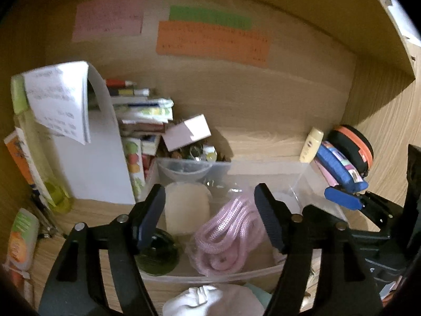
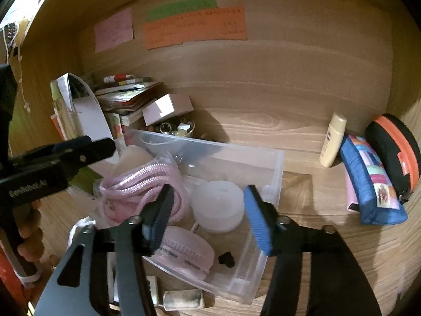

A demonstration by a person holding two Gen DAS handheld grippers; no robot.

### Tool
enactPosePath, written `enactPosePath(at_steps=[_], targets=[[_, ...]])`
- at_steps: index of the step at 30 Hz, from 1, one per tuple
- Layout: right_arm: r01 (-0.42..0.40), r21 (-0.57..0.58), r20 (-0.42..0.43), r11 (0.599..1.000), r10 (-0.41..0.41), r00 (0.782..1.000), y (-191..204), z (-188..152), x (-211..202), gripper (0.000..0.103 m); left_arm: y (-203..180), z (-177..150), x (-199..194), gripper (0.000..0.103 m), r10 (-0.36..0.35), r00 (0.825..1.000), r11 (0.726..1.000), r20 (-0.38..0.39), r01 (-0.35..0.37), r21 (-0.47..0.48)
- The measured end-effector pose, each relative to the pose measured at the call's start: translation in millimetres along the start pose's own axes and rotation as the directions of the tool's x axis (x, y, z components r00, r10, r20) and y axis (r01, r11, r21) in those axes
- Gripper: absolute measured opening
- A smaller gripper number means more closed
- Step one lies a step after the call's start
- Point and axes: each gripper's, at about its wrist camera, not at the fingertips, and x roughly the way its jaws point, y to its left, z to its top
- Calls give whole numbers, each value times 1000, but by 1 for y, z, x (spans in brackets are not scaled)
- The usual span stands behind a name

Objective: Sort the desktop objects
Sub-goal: 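Withdraw both tools from the box back toward the pile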

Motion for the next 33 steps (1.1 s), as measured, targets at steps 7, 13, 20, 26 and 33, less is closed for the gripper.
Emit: enactPosePath(at_steps=[7,13,20,26,33], targets=[[4,19,30,1000,-5,1000,3,4,-16,69,0,4,-29,85,49,998,998,38,-50,29],[13,-4,94,1000,-13,995,14,3,-49,80,4,0,-56,92,54,997,998,59,-56,28],[-3,-20,115,1000,6,993,26,-11,-80,87,16,-12,-80,95,38,998,999,47,-37,-9],[-16,5,96,1000,16,995,34,-38,-90,96,23,-24,-94,95,31,999,998,45,-28,-60],[-92,10,0,996,92,996,55,-70,-83,96,27,-47,-100,95,41,999,998,11,-40,-58]])
